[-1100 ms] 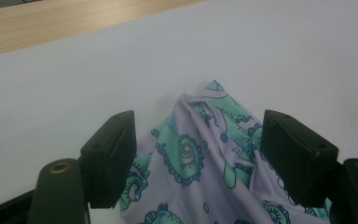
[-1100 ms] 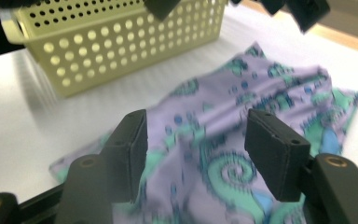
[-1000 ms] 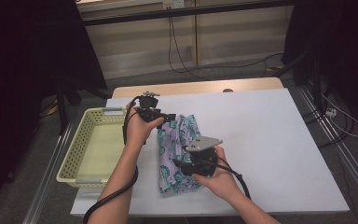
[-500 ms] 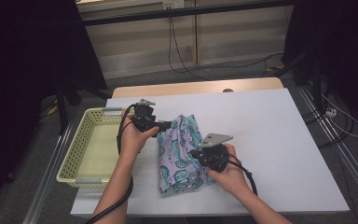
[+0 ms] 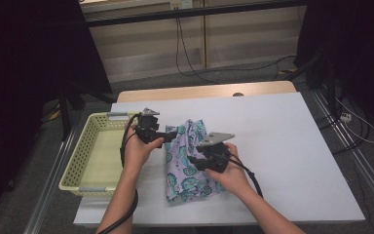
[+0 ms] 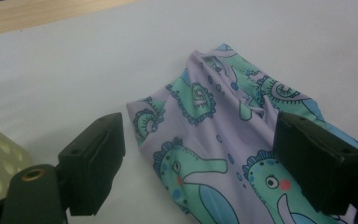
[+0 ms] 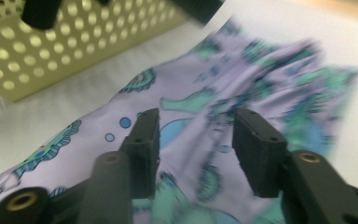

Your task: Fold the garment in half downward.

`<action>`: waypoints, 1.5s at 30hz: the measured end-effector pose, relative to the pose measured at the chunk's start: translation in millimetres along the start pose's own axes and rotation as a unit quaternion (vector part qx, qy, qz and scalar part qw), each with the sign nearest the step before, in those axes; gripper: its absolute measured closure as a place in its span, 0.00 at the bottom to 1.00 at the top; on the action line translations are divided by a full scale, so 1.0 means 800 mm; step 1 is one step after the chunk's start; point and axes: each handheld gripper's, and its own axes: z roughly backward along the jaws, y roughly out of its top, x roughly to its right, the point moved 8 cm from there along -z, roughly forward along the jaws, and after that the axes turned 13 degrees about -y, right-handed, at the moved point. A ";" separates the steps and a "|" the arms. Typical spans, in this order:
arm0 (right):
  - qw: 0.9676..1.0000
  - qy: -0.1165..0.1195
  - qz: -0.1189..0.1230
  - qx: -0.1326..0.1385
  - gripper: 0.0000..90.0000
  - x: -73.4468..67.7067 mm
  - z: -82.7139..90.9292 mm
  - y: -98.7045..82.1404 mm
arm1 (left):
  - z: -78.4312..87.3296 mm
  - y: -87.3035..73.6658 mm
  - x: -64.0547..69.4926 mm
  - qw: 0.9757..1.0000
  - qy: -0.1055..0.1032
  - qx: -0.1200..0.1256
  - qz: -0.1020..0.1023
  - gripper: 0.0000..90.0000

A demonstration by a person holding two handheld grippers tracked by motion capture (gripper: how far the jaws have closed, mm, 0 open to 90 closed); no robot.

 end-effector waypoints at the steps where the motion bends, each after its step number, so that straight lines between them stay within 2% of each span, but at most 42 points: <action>1: 1.000 0.000 0.009 -0.014 0.58 -0.003 -0.012 -0.002 | 0.000 0.000 0.001 1.000 0.000 0.001 -0.001 0.19; 3: 0.999 -0.003 0.014 -0.032 0.60 -0.006 -0.026 -0.007 | 0.001 0.001 0.003 1.000 0.000 0.003 -0.004 0.19; 5: 0.999 -0.011 0.024 -0.046 0.76 -0.005 -0.035 -0.012 | 0.001 0.000 0.003 1.000 -0.001 0.004 -0.003 0.19; 6: 0.998 -0.008 0.023 -0.052 0.83 -0.004 -0.038 -0.014 | 0.001 -0.001 0.003 1.000 0.000 0.005 -0.003 0.19; 8: 0.998 -0.017 0.020 -0.057 0.98 0.003 -0.039 -0.017 | 0.003 -0.004 0.000 1.000 0.002 -0.001 -0.005 0.20; 10: 0.998 -0.020 0.007 -0.054 0.98 0.012 -0.034 -0.015 | 0.003 -0.005 0.000 1.000 0.003 0.001 -0.002 0.20; 14: 0.998 -0.041 0.011 -0.035 0.98 0.028 -0.012 -0.007 | 0.005 -0.006 0.002 1.000 0.003 0.001 -0.003 0.20; 16: 0.997 -0.053 0.018 -0.051 0.97 0.036 -0.009 -0.016 | 0.005 -0.006 0.003 1.000 0.005 0.000 -0.006 0.20; 19: 0.996 -0.055 0.015 -0.064 0.77 0.041 -0.019 -0.027 | 0.003 -0.008 0.003 1.000 0.002 -0.002 -0.004 0.20; 22: 0.997 -0.058 0.008 -0.050 0.67 0.041 -0.029 -0.024 | 0.002 -0.010 0.001 1.000 0.002 -0.004 -0.003 0.20; 25: 0.997 -0.063 0.004 -0.050 0.64 0.040 -0.039 -0.024 | 0.003 -0.011 -0.002 1.000 0.003 -0.005 -0.002 0.20; 27: 0.995 -0.078 -0.006 -0.057 0.59 0.048 -0.047 -0.029 | 0.003 -0.012 -0.002 1.000 0.002 -0.005 -0.001 0.20; 28: 0.995 -0.081 -0.024 -0.059 0.59 0.051 -0.050 -0.032 | 0.003 -0.012 -0.002 1.000 0.001 -0.006 -0.002 0.20; 29: 0.995 -0.079 -0.032 -0.058 0.60 0.052 -0.051 -0.033 | 0.004 -0.013 -0.002 1.000 -0.002 -0.008 -0.002 0.20; 30: 0.995 -0.076 -0.036 -0.059 0.70 0.051 -0.051 -0.033 | 0.004 -0.013 -0.002 1.000 -0.002 -0.008 -0.002 0.20; 31: 0.996 -0.061 -0.034 -0.059 0.84 0.048 -0.050 -0.032 | 0.004 -0.013 -0.002 1.000 -0.002 -0.006 -0.001 0.20; 32: 0.997 -0.052 -0.027 -0.056 0.87 0.045 -0.049 -0.030 | 0.004 -0.013 -0.003 1.000 -0.002 -0.006 0.000 0.20; 33: 0.997 -0.061 -0.024 -0.051 0.91 0.045 -0.047 -0.028 | 0.004 -0.014 -0.003 1.000 -0.003 -0.007 0.000 0.20; 34: 0.997 -0.059 -0.024 -0.046 0.95 0.045 -0.045 -0.025 | 0.004 -0.013 -0.003 1.000 -0.003 -0.007 0.000 0.20; 36: 0.997 -0.065 -0.025 -0.033 0.96 0.046 -0.039 -0.020 | 0.005 -0.012 -0.003 1.000 -0.002 -0.005 -0.001 0.20; 40: 0.997 -0.067 -0.031 -0.025 0.96 0.050 -0.024 -0.013 | 0.006 -0.009 -0.001 1.000 0.001 0.003 -0.004 0.20; 42: 0.996 -0.070 -0.040 -0.031 0.96 0.057 -0.018 -0.014 | 0.003 -0.009 0.000 1.000 -0.001 0.003 -0.002 0.20; 45: 0.995 -0.077 -0.045 -0.052 0.95 0.070 -0.022 -0.024 | 0.000 -0.012 0.000 1.000 -0.002 -0.004 -0.001 0.19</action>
